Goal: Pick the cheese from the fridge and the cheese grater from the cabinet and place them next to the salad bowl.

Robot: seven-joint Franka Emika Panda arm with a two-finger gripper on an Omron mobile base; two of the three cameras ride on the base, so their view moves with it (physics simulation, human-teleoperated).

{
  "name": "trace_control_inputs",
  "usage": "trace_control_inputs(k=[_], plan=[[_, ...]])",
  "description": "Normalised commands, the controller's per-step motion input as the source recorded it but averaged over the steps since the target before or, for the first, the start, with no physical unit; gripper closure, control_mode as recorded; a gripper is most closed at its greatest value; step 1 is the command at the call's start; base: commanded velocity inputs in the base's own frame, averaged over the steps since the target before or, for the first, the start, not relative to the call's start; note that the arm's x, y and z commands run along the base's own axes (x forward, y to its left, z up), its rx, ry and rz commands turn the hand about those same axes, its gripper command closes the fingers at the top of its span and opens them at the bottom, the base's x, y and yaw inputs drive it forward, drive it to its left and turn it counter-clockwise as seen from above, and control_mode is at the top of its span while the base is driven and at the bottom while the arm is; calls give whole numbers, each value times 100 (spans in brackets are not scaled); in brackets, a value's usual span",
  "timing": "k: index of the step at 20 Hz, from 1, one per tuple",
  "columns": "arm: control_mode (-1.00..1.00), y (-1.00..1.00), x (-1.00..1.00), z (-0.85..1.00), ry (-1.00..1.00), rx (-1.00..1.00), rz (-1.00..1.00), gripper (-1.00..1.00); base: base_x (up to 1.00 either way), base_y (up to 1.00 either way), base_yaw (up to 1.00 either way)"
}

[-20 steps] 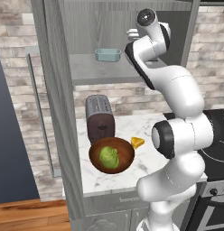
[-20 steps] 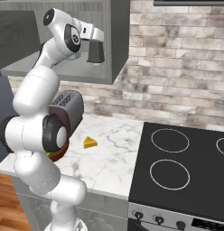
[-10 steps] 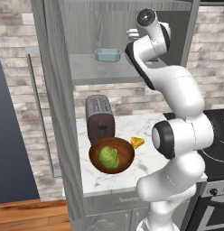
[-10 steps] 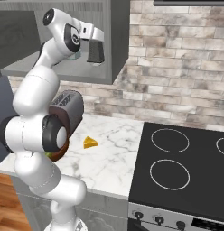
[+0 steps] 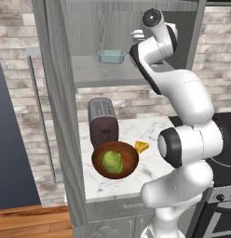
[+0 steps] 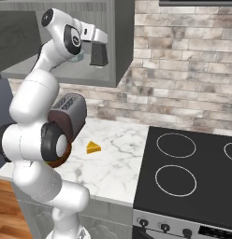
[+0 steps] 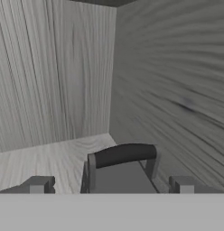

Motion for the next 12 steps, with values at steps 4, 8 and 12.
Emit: trace_control_inputs(k=[4, 8, 12], plan=[[-100, 0, -8, 0, 0, 0, 0, -100, 0, 0, 0], [-100, -3, -5, 0, 0, 0, -2, -100, 0, 0, 0], [-100, -5, 0, 0, 0, 0, -3, -100, 0, 0, 0]])
